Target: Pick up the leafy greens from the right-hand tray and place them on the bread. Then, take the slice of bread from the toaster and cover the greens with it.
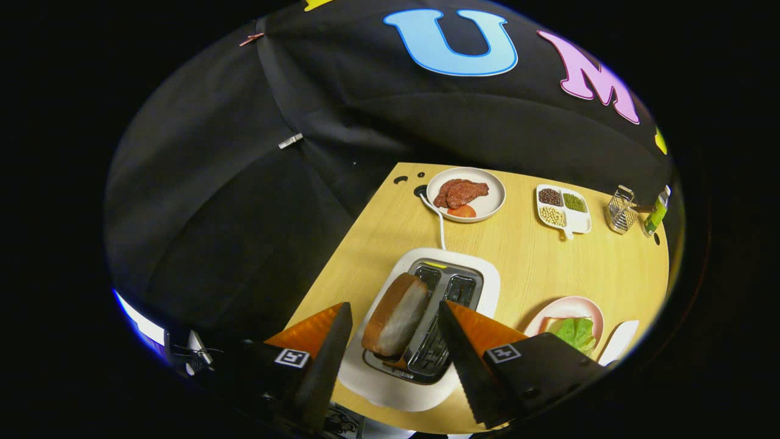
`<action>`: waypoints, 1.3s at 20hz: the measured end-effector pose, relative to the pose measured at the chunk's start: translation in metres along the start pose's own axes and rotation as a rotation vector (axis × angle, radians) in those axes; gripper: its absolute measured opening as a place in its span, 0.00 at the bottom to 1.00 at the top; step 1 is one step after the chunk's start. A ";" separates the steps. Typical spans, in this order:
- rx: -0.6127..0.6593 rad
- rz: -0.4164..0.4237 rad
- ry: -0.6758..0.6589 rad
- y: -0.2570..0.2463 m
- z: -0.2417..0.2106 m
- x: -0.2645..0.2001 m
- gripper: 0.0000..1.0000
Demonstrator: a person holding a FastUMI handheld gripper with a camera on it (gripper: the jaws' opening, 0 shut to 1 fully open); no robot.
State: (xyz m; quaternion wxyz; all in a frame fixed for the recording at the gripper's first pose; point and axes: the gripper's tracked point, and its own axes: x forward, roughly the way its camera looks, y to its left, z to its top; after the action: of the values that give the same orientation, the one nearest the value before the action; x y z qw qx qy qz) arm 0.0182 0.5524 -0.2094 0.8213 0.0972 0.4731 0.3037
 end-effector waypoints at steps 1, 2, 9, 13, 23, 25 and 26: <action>-0.010 -0.018 0.013 -0.001 -0.004 0.005 0.84; -0.015 -0.036 0.027 -0.004 -0.008 0.011 0.84; 0.030 -0.120 0.064 -0.016 -0.021 0.016 0.24; 0.081 -0.119 0.054 -0.012 -0.017 0.008 0.14; 0.174 -0.020 -0.103 -0.020 0.029 -0.069 0.14; 0.176 -0.006 -0.138 -0.031 0.039 -0.088 0.14; 0.182 0.001 -0.154 -0.037 0.042 -0.098 0.14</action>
State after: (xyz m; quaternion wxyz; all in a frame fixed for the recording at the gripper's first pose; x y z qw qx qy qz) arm 0.0323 0.4706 -0.1325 0.8428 0.1949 0.4340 0.2516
